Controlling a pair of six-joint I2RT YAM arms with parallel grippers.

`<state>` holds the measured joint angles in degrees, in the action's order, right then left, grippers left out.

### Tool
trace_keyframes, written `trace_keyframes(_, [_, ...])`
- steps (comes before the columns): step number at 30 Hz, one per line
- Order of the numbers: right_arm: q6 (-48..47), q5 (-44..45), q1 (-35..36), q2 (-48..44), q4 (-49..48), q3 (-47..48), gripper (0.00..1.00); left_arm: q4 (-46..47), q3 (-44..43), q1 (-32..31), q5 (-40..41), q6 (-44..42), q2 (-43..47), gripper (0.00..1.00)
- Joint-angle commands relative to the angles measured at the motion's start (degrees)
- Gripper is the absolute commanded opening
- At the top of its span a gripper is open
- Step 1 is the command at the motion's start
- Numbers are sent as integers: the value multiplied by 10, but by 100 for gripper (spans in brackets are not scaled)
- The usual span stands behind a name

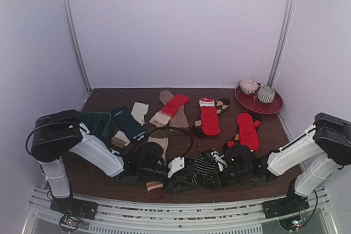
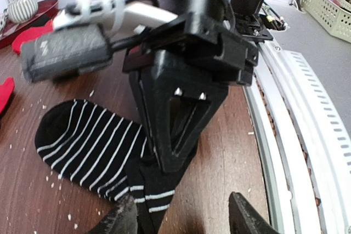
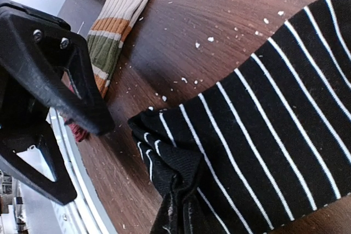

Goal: Roll the socks
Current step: Roll a pair of socks at the center of the board.

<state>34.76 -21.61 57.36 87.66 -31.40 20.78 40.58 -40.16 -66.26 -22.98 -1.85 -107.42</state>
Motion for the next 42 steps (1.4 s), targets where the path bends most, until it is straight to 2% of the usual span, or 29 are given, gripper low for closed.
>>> trace_keyframes(1, [29, -73, -10, 34, 61, 4, 0, 20, -41, 0, -38, -54, -32, 53])
trace_keyframes(6, [27, -87, -19, 49, 75, 10, 0, 25, -60, 0, -41, -60, -73, 46])
trace_keyframes(10, [27, -87, -30, 47, 84, 9, 0, 17, -64, 0, -41, -56, -87, 35])
trace_keyframes(20, [14, -92, -46, 43, 99, 5, 0, 37, -33, 2, -28, -33, -96, 32])
trace_keyframes(23, [10, -94, -50, 38, 103, 5, 0, 45, -20, 2, -13, -28, -94, 43])
trace_keyframes(26, [7, -95, -52, 37, 106, 5, 0, 54, -14, 2, -9, -27, -94, 48])
trace_keyframes(37, [9, -103, -54, 40, 102, 3, 0, 39, -34, 2, -4, -30, -109, 49])
trace_keyframes(42, [7, -107, -54, 39, 104, 3, 0, 78, -10, 2, 1, -23, -96, 56])
